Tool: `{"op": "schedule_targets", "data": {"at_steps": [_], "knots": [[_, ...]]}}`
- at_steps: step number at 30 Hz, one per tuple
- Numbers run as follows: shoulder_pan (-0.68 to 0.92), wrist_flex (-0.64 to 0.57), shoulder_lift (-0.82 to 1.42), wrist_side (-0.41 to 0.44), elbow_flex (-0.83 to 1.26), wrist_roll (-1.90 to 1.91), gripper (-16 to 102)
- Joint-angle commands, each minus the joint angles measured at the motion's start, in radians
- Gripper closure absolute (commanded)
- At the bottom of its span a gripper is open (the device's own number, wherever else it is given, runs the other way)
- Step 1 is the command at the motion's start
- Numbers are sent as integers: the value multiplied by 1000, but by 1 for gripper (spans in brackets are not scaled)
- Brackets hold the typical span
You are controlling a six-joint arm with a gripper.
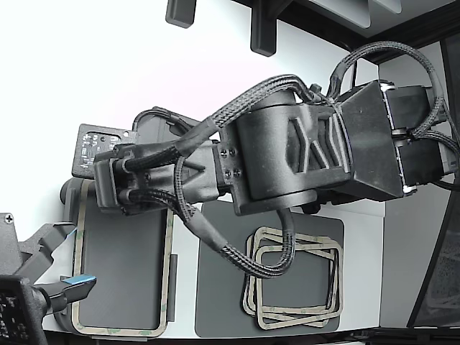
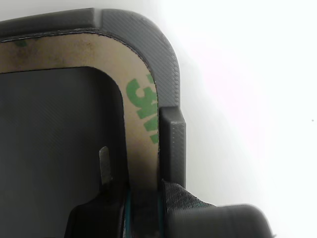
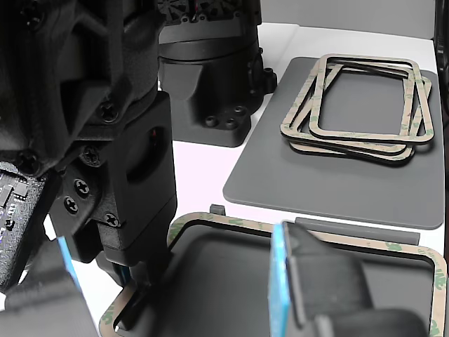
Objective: Move top rectangular frame to the holder.
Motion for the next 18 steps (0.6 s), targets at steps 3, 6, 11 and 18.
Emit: {"op": "schedule_targets", "data": {"at_steps": [3,6,11,18], "knots": [[-15,9,38,5,-14,-5,96],[-15,9,38,8,-14,-6,96],[-15,9,31,11,-12,-6,96],[-15,8,29,11,-9,2,96]]}}
